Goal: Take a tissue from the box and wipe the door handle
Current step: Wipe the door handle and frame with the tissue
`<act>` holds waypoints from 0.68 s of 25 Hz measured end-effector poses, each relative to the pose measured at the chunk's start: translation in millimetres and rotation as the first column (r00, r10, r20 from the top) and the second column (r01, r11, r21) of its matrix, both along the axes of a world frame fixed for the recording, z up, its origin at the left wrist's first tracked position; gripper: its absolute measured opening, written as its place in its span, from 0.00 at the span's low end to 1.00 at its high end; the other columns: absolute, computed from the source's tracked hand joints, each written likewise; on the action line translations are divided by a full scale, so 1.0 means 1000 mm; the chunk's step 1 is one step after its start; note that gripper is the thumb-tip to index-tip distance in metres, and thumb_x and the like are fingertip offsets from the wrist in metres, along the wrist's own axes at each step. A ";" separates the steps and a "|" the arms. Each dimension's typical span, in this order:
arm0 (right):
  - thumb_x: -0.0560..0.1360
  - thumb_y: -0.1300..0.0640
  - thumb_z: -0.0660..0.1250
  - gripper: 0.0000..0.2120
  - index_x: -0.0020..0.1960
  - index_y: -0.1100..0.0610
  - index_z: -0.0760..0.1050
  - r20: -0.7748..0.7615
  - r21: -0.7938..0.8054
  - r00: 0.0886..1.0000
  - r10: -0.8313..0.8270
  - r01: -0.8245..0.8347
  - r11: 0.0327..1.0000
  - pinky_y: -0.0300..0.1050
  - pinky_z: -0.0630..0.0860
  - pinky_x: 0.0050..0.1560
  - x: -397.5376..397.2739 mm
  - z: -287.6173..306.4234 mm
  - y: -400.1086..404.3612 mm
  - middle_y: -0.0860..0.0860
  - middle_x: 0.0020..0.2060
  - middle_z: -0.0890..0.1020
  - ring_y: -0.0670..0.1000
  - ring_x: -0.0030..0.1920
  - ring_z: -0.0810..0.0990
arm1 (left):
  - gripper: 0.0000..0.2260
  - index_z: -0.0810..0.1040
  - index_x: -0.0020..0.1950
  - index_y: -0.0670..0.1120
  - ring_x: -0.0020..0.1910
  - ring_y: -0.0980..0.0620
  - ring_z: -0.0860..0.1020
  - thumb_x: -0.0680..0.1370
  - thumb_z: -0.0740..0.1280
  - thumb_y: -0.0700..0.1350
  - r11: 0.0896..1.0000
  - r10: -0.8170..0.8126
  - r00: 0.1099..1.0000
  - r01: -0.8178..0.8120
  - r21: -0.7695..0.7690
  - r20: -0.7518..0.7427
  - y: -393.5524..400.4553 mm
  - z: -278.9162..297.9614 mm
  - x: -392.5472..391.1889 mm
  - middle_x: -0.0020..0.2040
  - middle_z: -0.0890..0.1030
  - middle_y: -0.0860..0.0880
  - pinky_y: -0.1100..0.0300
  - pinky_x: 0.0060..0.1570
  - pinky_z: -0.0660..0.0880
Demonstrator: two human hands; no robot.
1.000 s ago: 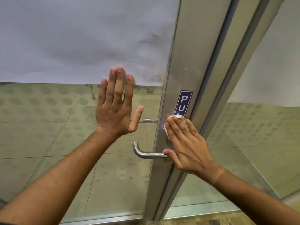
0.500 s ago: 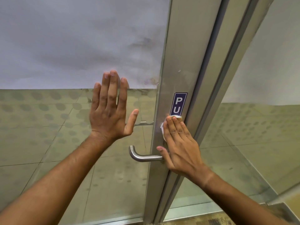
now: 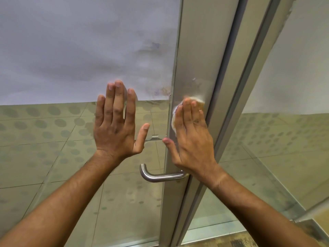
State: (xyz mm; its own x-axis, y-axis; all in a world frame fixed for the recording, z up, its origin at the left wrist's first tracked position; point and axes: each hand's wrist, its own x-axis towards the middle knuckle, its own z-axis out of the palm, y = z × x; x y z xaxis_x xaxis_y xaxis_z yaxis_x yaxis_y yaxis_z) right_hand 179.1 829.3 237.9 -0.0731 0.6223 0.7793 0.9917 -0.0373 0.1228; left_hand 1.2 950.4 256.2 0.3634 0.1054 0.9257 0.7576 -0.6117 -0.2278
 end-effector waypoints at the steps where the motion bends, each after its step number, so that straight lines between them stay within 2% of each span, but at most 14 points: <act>1: 0.81 0.40 0.52 0.38 0.77 0.67 0.48 0.030 -0.067 0.999 0.020 -0.018 0.998 0.57 0.44 0.78 0.000 -0.012 -0.008 0.63 0.77 0.45 0.61 0.79 0.44 | 0.38 0.51 0.80 0.37 0.81 0.43 0.42 0.79 0.57 0.59 1.000 -0.002 1.000 0.002 0.003 -0.002 0.000 0.000 0.000 0.77 0.52 0.33 0.45 0.79 0.44; 4: 0.81 0.41 0.53 0.37 0.77 0.66 0.49 0.069 -0.150 0.997 0.024 -0.014 0.989 0.55 0.47 0.78 0.001 -0.026 -0.022 0.62 0.78 0.48 0.60 0.79 0.47 | 0.38 0.50 0.81 0.38 0.81 0.42 0.43 0.79 0.58 0.59 1.000 0.002 1.000 -0.002 0.010 -0.002 0.000 -0.002 0.000 0.78 0.52 0.34 0.45 0.79 0.45; 9: 0.82 0.42 0.52 0.35 0.77 0.68 0.51 -0.030 0.037 1.000 0.011 -0.010 0.999 0.58 0.48 0.78 -0.008 0.026 0.004 0.65 0.78 0.51 0.62 0.79 0.48 | 0.38 0.53 0.80 0.37 0.81 0.41 0.44 0.79 0.58 0.59 1.000 -0.001 1.000 0.001 0.007 -0.002 0.000 -0.001 -0.001 0.78 0.52 0.34 0.44 0.79 0.47; 14: 0.80 0.43 0.56 0.38 0.76 0.69 0.50 -0.127 -0.015 0.990 -0.065 0.064 0.998 0.57 0.47 0.78 -0.012 0.017 -0.017 0.66 0.77 0.50 0.61 0.79 0.47 | 0.37 0.54 0.80 0.36 0.81 0.42 0.43 0.79 0.58 0.59 1.000 0.006 1.000 -0.006 0.000 -0.006 -0.001 -0.001 -0.001 0.78 0.52 0.34 0.45 0.79 0.45; 17: 0.80 0.44 0.57 0.38 0.77 0.70 0.49 -0.197 0.087 0.978 -0.064 0.082 0.993 0.57 0.46 0.78 -0.007 0.039 -0.004 0.67 0.77 0.49 0.63 0.79 0.46 | 0.37 0.54 0.80 0.36 0.81 0.42 0.43 0.79 0.58 0.59 1.000 0.009 1.000 -0.009 0.002 -0.011 -0.001 -0.001 0.000 0.78 0.53 0.33 0.44 0.79 0.46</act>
